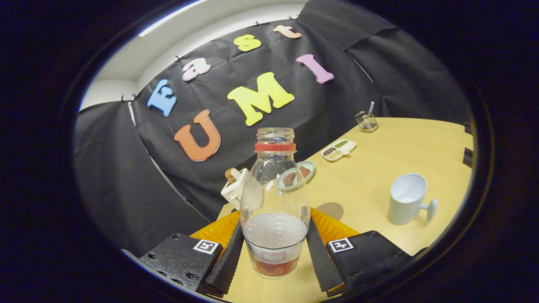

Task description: Take the bottle from table, then pour the juice into the cup, finally place the bottle on the coaster

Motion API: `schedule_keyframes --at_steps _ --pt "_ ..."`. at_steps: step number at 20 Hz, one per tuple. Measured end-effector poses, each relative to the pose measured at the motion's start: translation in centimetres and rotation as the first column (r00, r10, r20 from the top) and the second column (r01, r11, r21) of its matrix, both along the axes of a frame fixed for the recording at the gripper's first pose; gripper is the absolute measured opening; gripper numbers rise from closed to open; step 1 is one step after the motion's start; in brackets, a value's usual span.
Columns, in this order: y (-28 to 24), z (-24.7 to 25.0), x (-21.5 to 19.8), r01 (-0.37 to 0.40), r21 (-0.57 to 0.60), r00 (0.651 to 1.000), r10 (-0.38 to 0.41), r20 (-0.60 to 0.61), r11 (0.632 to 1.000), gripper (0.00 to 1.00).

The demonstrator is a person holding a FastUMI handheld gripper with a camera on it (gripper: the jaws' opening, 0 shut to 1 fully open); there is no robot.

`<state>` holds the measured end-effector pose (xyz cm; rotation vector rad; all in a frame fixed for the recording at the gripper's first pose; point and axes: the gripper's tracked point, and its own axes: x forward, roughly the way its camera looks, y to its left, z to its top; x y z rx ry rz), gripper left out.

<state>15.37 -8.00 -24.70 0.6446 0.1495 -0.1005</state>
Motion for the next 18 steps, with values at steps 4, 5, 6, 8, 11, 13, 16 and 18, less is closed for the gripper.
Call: schedule_keyframes --at_steps 4,5,6,8,11,13,16,18 --pt "-1.8 -0.8 -0.2 0.021 0.158 1.000 -0.022 0.005 0.987 0.80" --pt "-2.2 -1.1 -0.2 0.024 0.198 1.000 -0.026 0.007 0.980 0.80" --pt "-2.6 -1.4 -0.2 0.024 0.238 1.000 -0.026 0.008 0.971 0.80" --pt "-3.2 -2.0 0.0 0.021 0.306 1.000 -0.027 0.013 0.952 0.80" --pt "-3.7 -2.3 0.2 0.009 0.374 0.999 -0.020 0.028 0.927 0.79" --pt "-4.2 -2.3 0.1 0.003 0.425 0.999 -0.020 0.036 0.905 0.80" --pt "-5.1 -1.9 -0.1 0.007 0.514 0.998 -0.038 0.050 0.858 0.79" --pt "-5.6 -1.8 -0.1 0.009 0.565 0.998 -0.046 0.051 0.825 0.79"
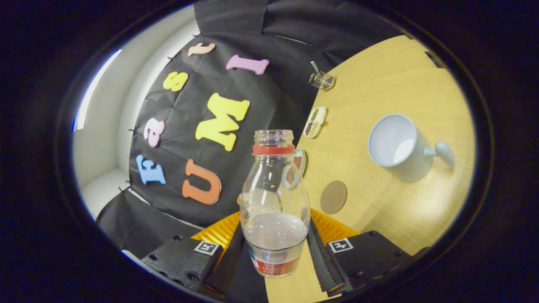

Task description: Take the bottle from table, then pour the juice into the cup, finally place the bottle on the coaster

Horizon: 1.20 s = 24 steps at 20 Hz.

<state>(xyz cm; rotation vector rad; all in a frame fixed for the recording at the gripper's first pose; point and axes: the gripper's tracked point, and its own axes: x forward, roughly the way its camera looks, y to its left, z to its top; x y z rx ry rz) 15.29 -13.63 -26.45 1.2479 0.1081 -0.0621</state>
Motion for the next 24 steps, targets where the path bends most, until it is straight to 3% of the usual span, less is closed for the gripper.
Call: schedule_keyframes --at_steps 14,24 --pt "-1.2 0.5 0.3 -0.021 0.289 1.000 0.016 0.019 0.957 0.79" --pt "-2.7 0.5 0.7 -0.007 0.381 1.000 -0.002 0.024 0.925 0.79"
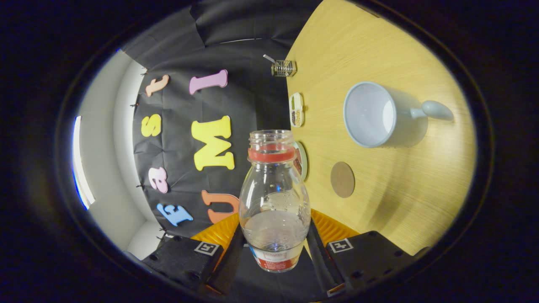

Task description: Take the bottle from table, then pour the juice into the cup, finally place the bottle on the coaster

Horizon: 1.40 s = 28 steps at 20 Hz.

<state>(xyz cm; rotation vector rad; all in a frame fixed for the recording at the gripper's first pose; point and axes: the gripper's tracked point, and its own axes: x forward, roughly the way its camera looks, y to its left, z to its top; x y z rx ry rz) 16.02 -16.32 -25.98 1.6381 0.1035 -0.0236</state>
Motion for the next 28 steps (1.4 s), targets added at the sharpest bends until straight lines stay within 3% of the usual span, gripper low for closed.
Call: schedule_keyframes --at_steps 22,28 --pt "0.3 1.1 0.8 -0.053 0.213 0.998 0.043 0.054 0.976 0.79" --pt "0.4 1.1 0.9 -0.059 0.215 0.998 0.050 0.048 0.975 0.79"
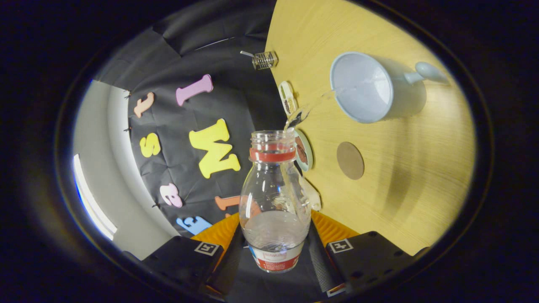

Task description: Take the bottle from table, then pour the juice into the cup, finally place the bottle on the coaster

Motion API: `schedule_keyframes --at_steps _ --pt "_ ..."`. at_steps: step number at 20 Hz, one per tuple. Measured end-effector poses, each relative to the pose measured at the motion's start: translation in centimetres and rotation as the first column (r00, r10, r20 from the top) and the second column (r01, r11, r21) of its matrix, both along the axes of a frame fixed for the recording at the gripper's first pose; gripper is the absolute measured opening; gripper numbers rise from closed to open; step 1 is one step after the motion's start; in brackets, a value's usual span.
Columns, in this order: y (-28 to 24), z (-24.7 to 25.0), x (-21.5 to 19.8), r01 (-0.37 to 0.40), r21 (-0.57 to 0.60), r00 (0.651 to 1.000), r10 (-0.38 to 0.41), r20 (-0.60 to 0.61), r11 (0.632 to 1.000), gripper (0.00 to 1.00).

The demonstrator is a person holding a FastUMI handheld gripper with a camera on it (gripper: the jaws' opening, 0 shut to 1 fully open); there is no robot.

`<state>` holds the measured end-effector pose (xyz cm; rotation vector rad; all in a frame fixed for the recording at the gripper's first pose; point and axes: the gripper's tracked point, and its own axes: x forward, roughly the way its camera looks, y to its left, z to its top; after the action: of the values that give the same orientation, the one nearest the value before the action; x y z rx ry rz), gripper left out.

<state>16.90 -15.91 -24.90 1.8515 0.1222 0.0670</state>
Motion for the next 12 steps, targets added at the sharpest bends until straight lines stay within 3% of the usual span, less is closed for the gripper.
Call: schedule_keyframes --at_steps 12 --pt "-1.1 1.9 -0.1 -0.002 0.081 1.000 0.000 0.028 0.997 0.79"
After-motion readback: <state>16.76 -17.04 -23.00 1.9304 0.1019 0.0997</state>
